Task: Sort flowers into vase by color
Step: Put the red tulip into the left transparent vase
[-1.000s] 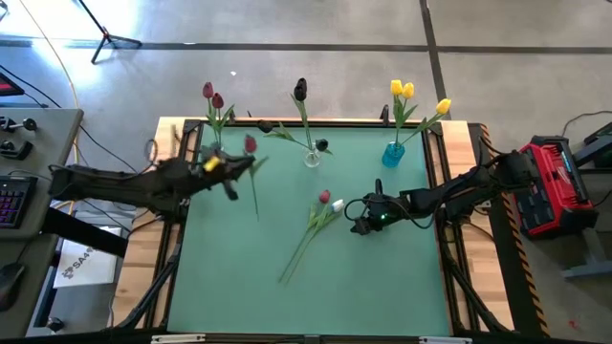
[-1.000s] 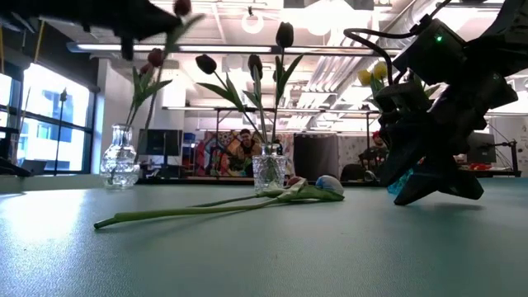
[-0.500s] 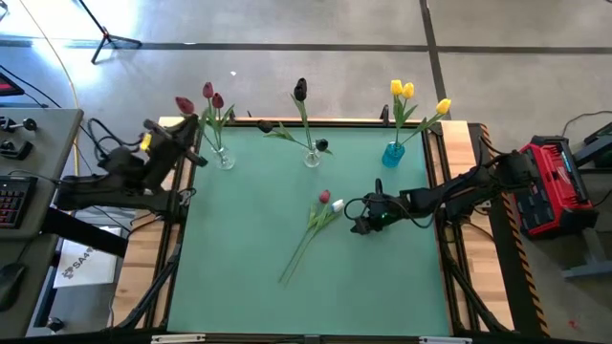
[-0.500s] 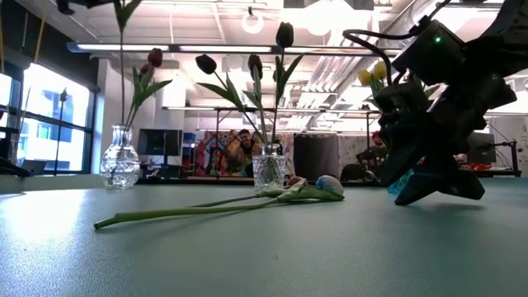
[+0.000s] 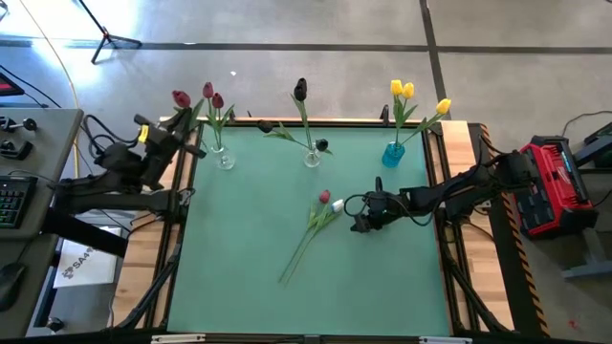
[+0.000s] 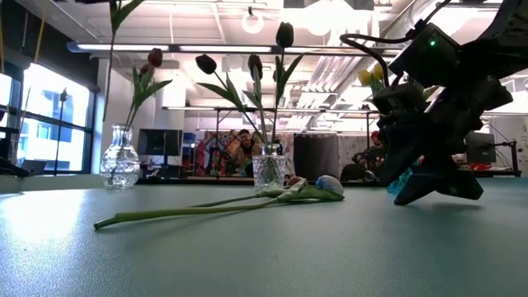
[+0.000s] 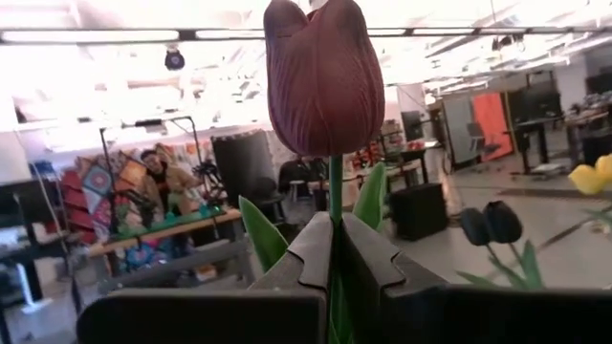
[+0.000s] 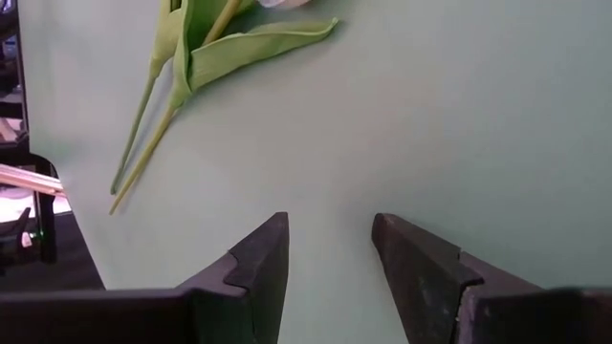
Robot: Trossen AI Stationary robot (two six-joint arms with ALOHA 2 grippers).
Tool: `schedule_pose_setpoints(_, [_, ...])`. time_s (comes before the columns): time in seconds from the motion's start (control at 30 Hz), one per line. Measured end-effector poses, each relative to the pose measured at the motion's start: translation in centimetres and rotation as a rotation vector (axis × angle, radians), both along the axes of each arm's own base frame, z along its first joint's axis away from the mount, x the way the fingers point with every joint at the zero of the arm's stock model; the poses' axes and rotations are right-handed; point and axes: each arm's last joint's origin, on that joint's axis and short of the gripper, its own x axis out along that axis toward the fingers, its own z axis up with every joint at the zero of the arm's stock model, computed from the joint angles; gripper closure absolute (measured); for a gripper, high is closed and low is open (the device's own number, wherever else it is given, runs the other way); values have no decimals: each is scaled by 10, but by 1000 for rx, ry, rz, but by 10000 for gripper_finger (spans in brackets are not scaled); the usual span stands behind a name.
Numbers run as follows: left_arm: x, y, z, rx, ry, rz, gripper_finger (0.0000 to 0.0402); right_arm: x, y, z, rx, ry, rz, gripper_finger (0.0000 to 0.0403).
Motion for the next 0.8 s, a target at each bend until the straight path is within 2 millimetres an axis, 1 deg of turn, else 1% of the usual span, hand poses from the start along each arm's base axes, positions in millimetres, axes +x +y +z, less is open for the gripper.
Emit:
schedule_pose_setpoints(0.07, [2,3,0,24,16,7,401,0,0,0,4,2,-10,247])
schedule_pose_setpoints(0.13, [6,7,1,32,-8,-1,401,0,0,0,1,1,-11,247])
schedule_pose_setpoints(0.23, [14,15,-1,39,-7,-16,401,0,0,0,3,2,-15,247])
schedule_pose_setpoints(0.3, [21,23,-4,23,13,5,401,0,0,0,6,2,-18,247])
schedule_pose_setpoints(0.47, [33,41,-14,-79,-40,53,401,0,0,0,20,5,-34,247])
schedule_pose_setpoints(0.6, [36,53,-23,-207,-156,177,401,0,3,0,14,5,-37,247])
schedule_pose_setpoints(0.67, [35,55,-27,-251,-200,224,401,0,5,0,2,5,-48,247])
schedule_pose_setpoints(0.8, [35,57,-36,-329,-227,265,396,-1,12,0,-9,6,-75,247])
